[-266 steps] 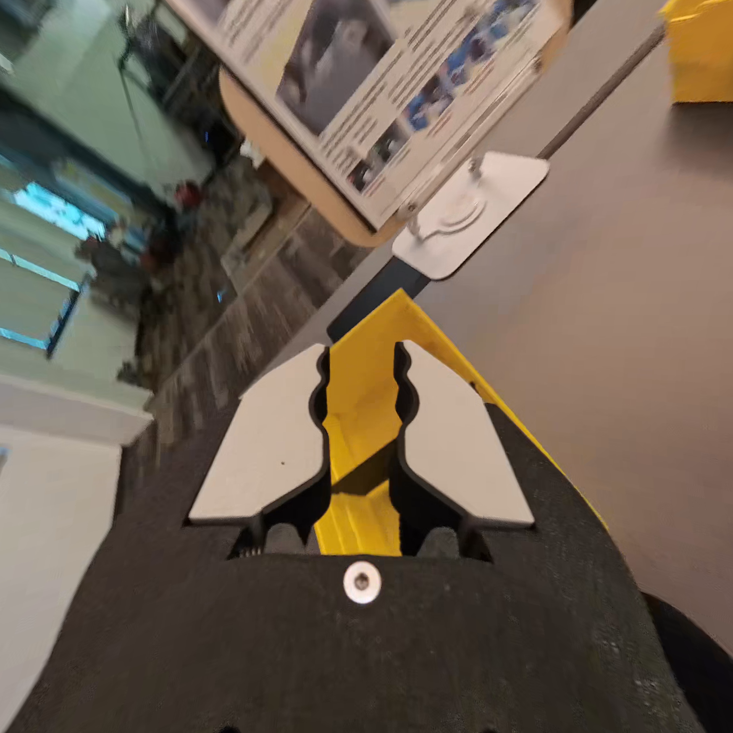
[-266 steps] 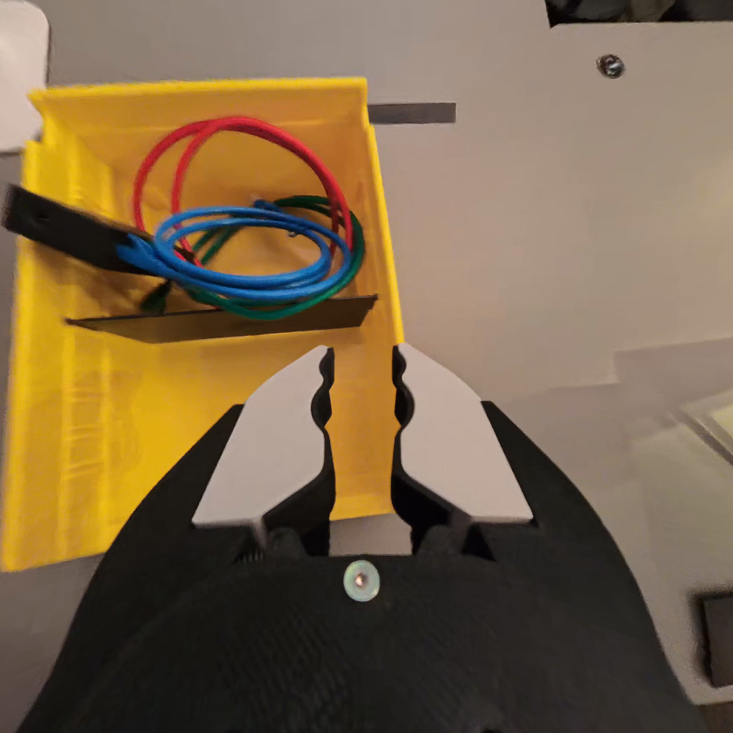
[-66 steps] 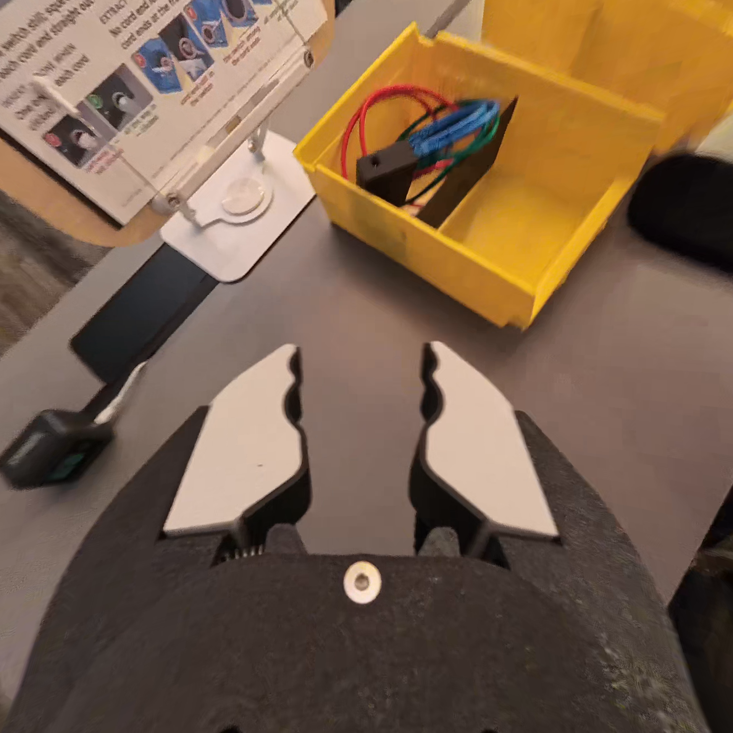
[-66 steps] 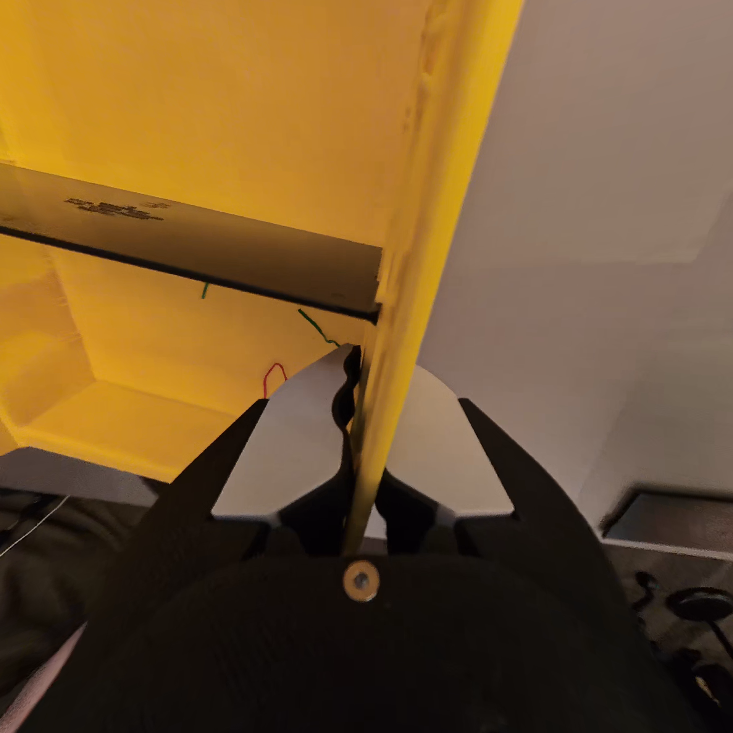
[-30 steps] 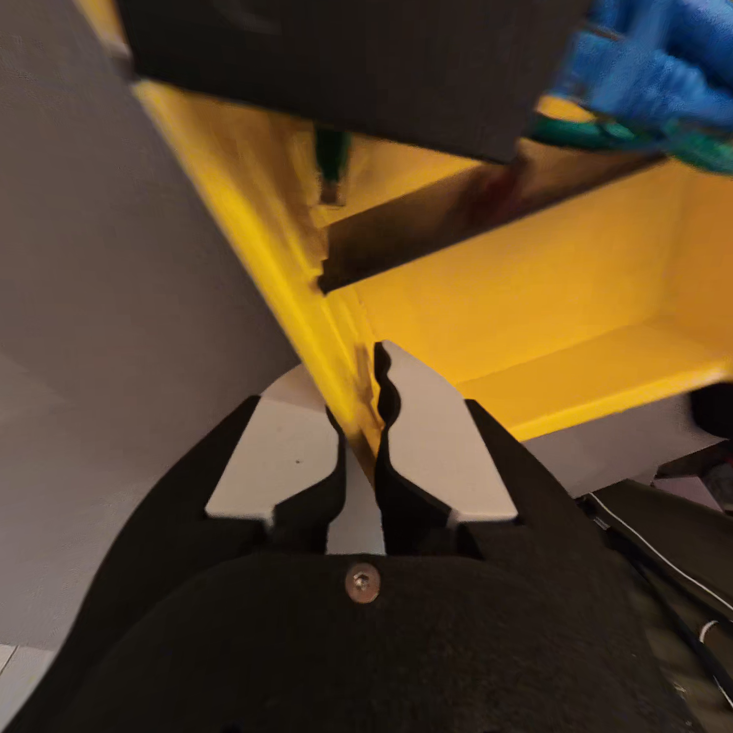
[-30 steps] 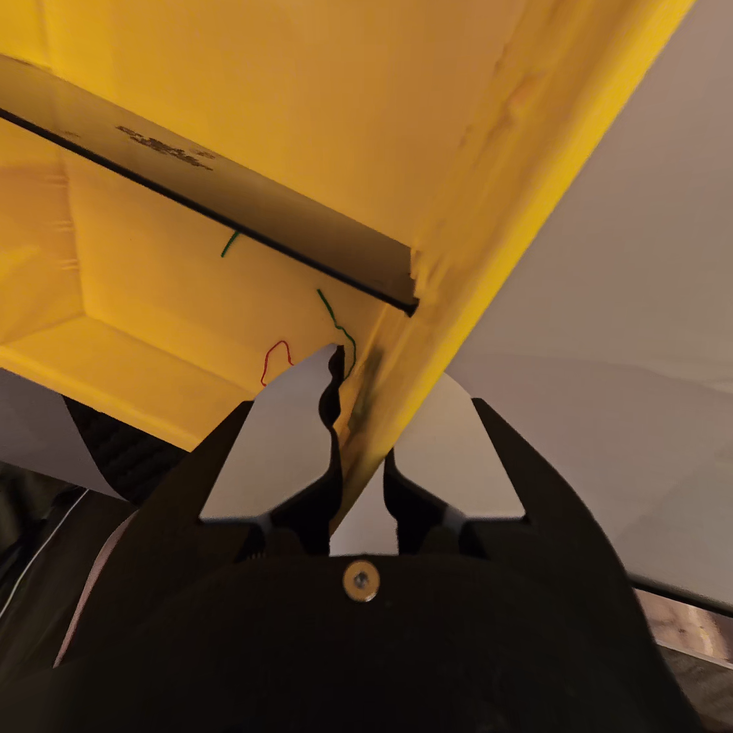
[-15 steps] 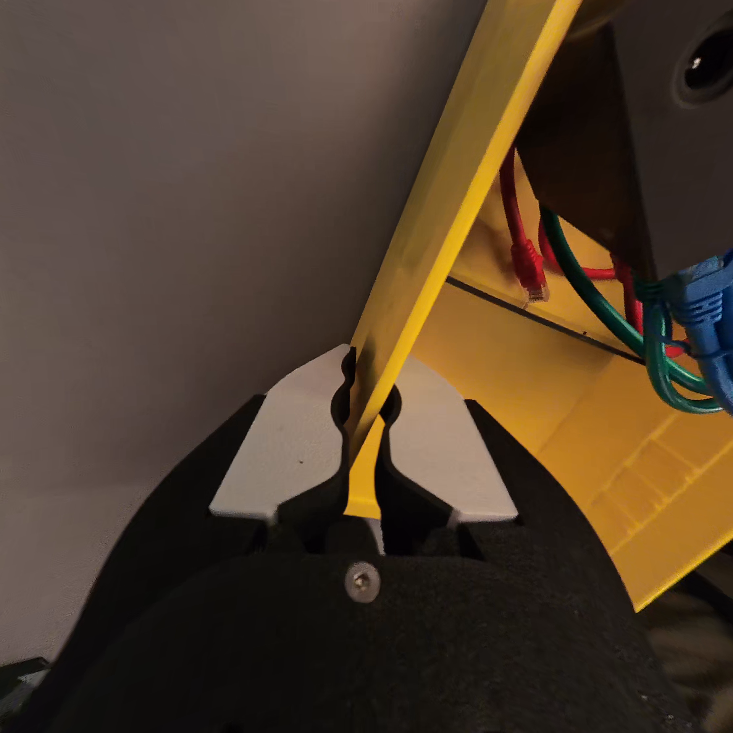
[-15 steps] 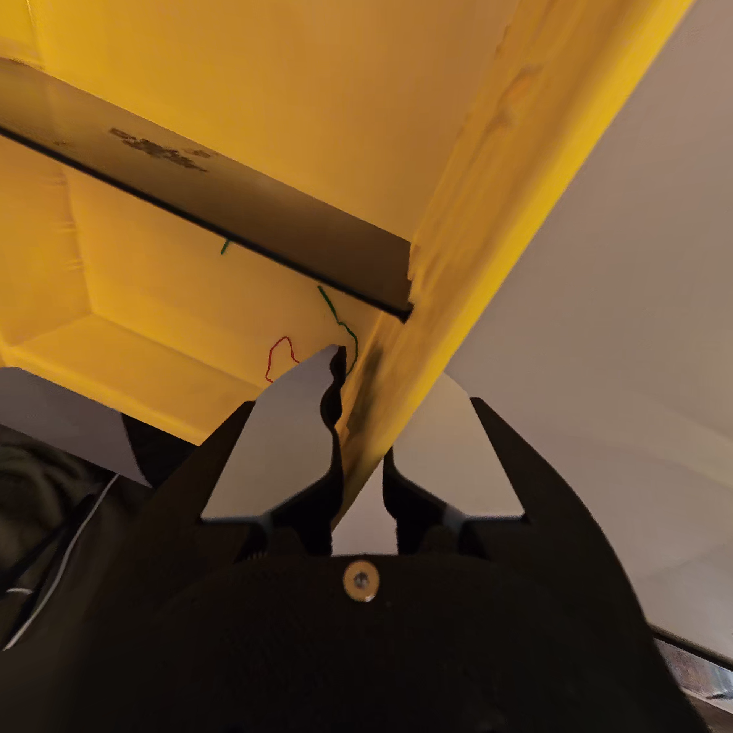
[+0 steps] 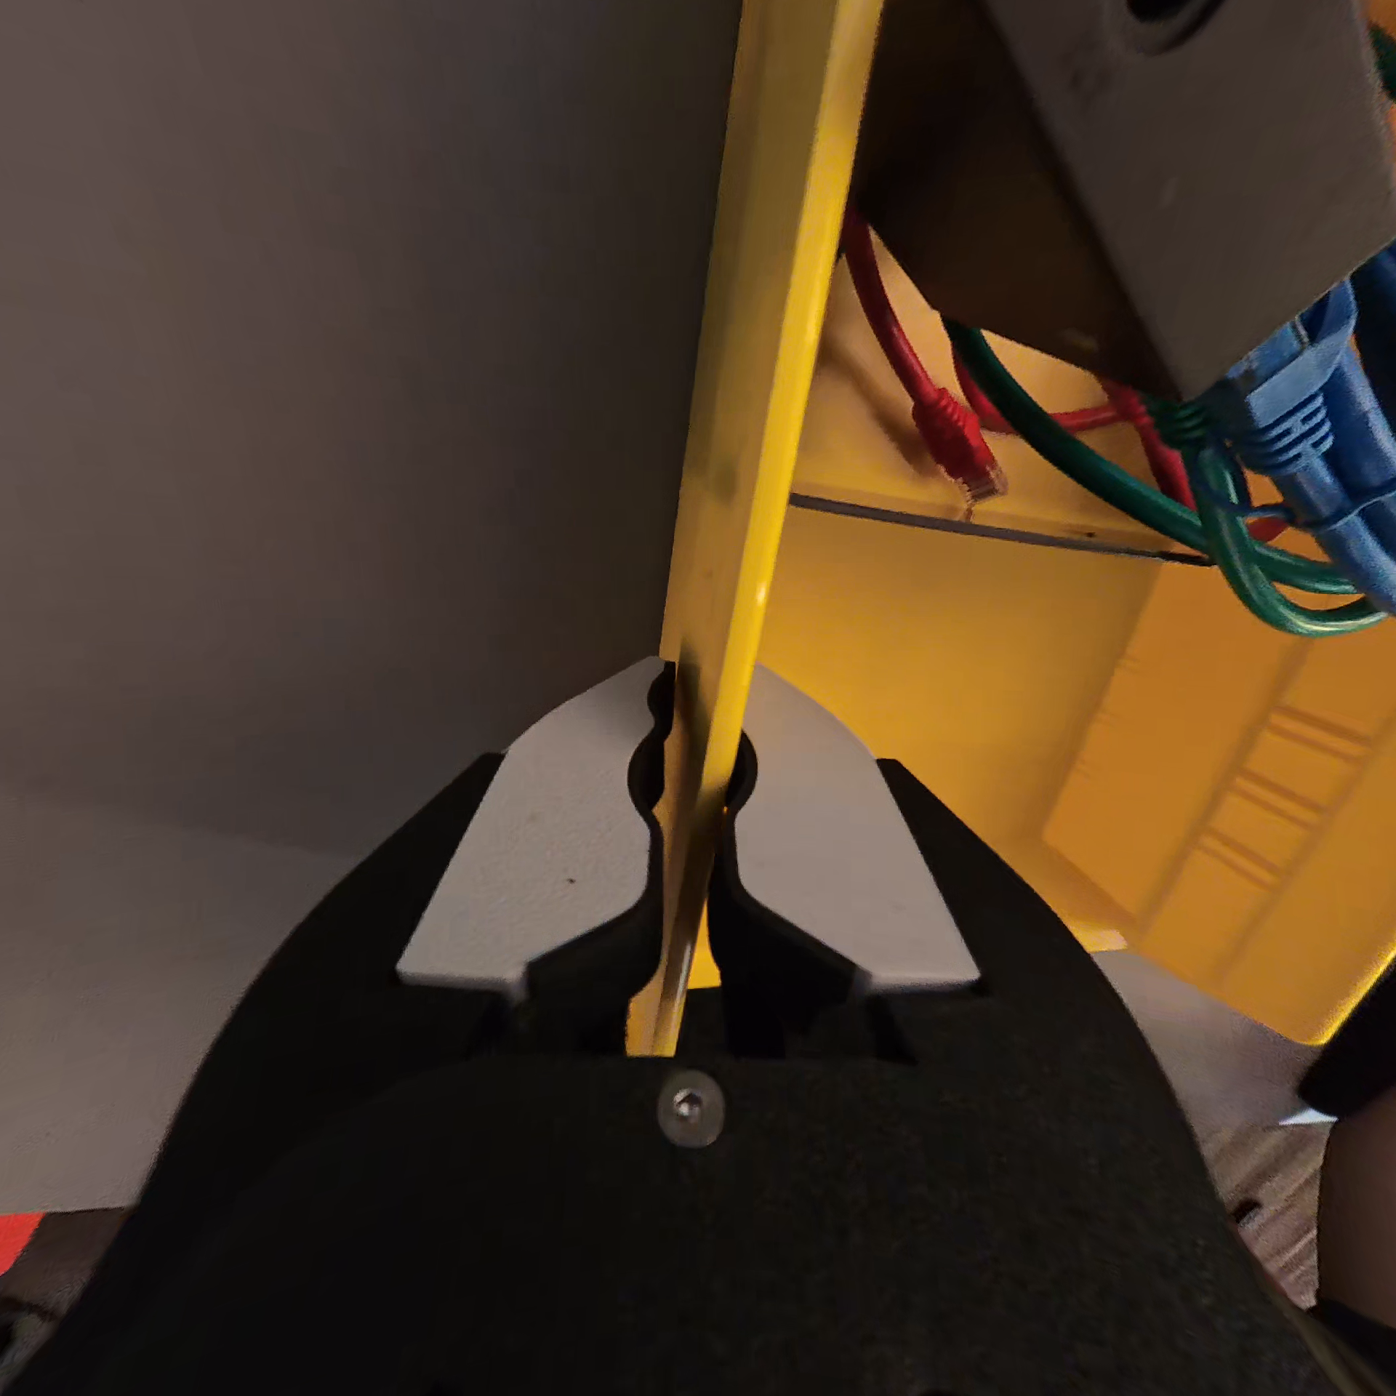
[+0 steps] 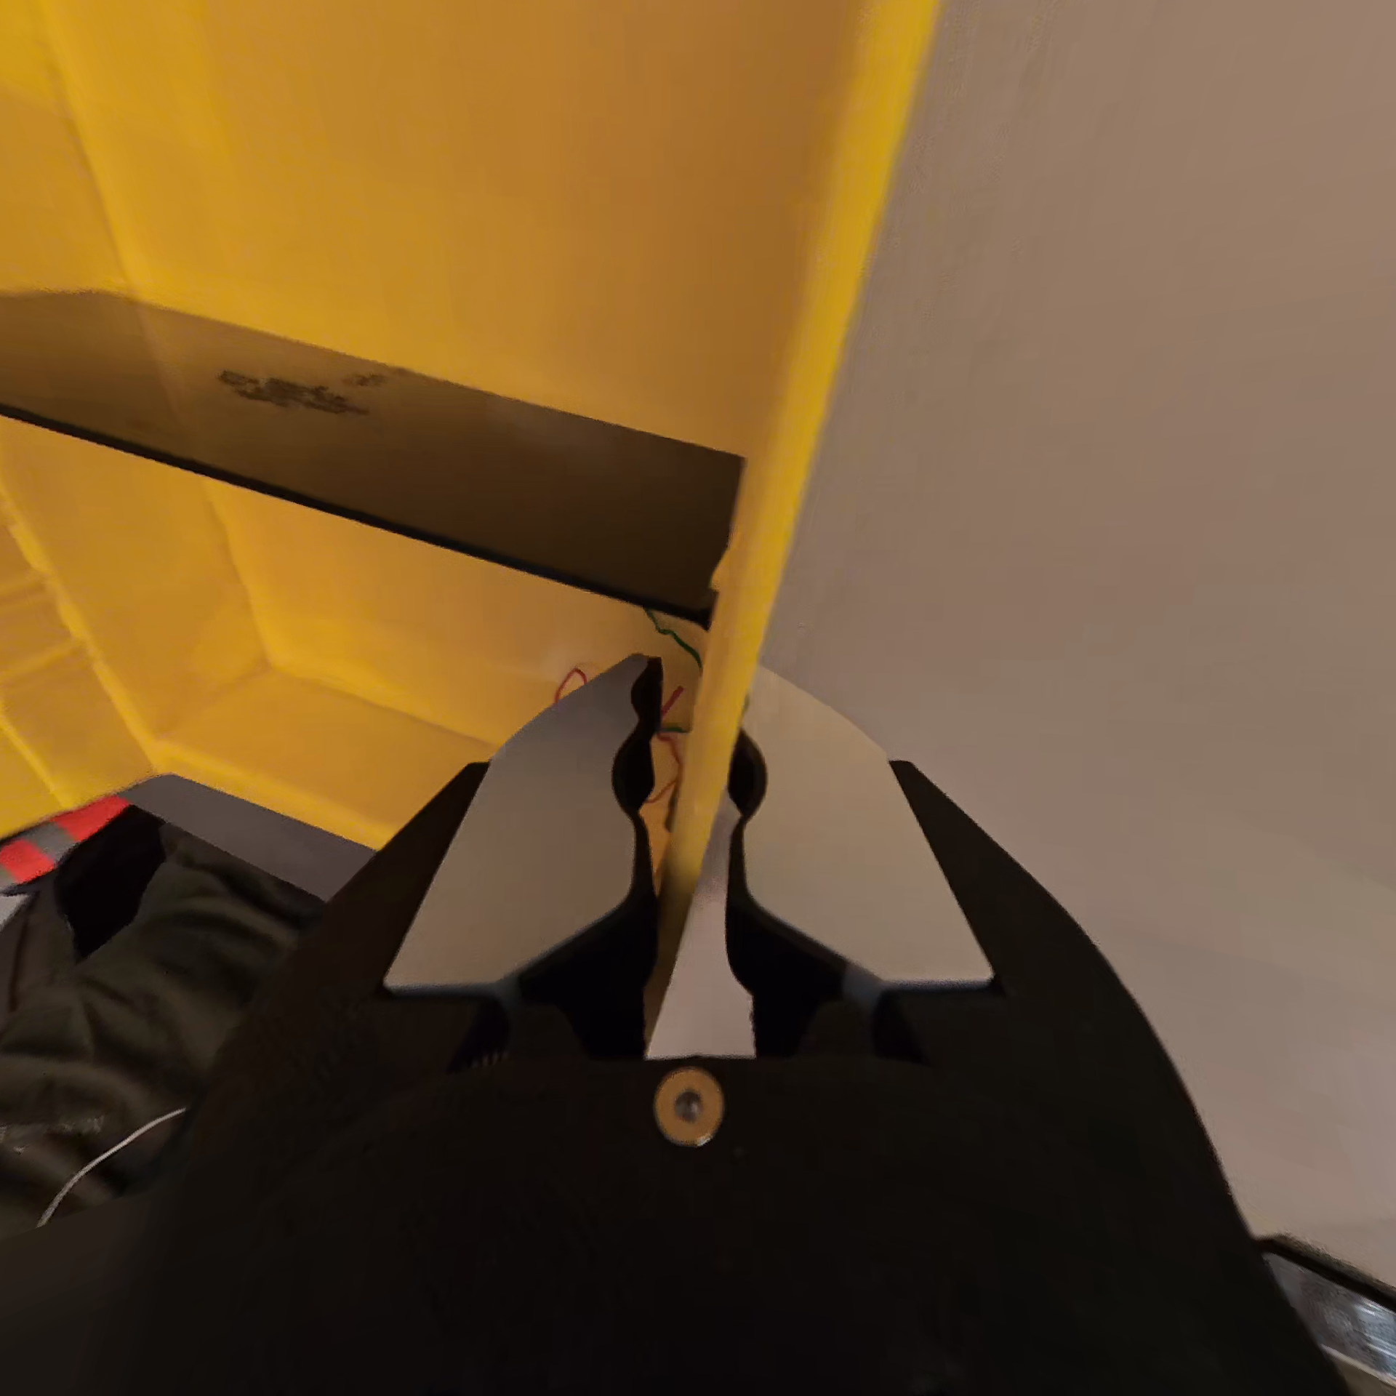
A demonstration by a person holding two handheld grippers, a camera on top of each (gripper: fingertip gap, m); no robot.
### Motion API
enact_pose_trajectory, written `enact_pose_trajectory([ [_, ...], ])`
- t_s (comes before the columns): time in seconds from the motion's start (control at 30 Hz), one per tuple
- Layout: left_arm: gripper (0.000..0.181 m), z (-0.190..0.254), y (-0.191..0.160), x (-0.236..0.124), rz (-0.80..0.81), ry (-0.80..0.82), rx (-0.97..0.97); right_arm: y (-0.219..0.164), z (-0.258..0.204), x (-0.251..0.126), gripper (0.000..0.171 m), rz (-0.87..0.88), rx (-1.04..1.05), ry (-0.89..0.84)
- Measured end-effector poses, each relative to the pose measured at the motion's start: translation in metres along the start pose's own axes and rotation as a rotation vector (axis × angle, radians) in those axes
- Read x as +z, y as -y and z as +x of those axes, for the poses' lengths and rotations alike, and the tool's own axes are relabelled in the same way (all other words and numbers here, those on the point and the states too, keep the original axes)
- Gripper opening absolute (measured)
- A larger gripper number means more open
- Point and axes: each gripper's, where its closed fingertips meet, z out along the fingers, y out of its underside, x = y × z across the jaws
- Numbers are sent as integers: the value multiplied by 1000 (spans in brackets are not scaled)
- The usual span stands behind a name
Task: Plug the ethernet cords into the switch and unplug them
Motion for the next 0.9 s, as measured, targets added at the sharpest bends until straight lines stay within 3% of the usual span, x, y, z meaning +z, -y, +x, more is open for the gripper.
enact_pose_trajectory([
  [0.2,6,-11,7,-1,16,-6,0,-13,22,-7,17,14,92,-7],
  [0.7,5,-4,34,7,23,95,154,-42,36,-8,17,-54,76,-53],
  [0.9,10,0,36,7,65,15,121,-38,31,-9,27,-28,139,70],
])
